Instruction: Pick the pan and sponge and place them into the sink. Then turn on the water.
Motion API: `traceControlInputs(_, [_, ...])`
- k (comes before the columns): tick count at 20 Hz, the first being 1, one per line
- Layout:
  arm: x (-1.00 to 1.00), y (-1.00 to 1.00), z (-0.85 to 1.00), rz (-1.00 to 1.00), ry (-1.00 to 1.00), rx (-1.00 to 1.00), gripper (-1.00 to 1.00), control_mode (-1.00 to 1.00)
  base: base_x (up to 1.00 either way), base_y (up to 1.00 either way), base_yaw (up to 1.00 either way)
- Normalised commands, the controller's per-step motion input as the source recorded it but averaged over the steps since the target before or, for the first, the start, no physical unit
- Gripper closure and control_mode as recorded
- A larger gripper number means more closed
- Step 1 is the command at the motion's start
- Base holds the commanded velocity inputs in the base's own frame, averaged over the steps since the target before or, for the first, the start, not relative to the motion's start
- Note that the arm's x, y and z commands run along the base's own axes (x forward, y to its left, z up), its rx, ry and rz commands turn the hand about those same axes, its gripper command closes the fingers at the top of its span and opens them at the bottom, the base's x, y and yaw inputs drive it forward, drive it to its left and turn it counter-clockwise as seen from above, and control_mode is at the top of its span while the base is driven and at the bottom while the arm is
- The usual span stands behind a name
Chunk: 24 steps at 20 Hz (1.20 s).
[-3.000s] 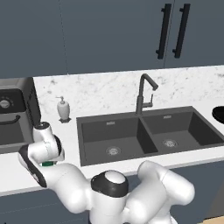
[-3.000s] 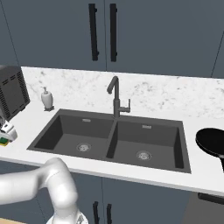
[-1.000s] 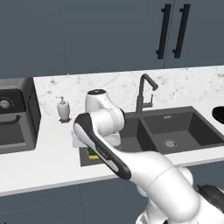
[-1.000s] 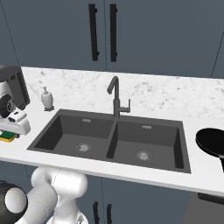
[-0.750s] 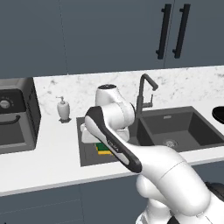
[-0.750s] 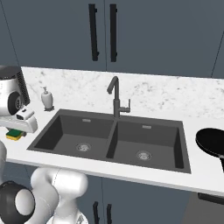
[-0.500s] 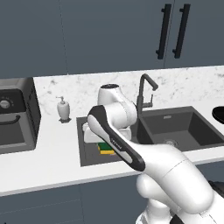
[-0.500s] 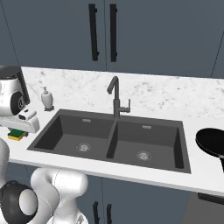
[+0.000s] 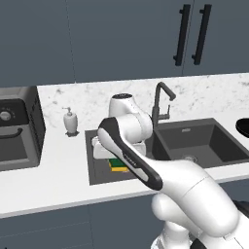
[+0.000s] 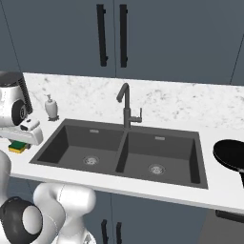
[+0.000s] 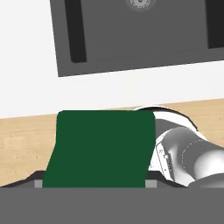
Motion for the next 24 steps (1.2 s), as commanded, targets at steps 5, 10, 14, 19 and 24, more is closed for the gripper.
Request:
traceControlInputs(5, [-0.12, -0.11, 0.00, -0.02, 0.00, 0.00, 1.00, -1.00, 0.00, 0.00, 0.00])
traceControlInputs(10, [-0.23, -0.75, 0.00, -0.03, 0.00, 0.03, 1.00, -1.00, 0.00, 0.00, 0.00])
traceControlInputs(14, [-0.04, -1.00, 0.00, -0.08, 0.00, 0.08, 1.00, -1.00, 0.00, 0.00, 0.00])
traceControlInputs(19, [-0.26, -1.00, 0.00, -0.06, 0.00, 0.09, 1.00, -1.00, 0.00, 0.00, 0.00])
traceControlInputs(24, [-0.39, -0.73, 0.00, -0.02, -0.02, 0.01, 1.00, -1.00, 0.00, 0.00, 0.00])
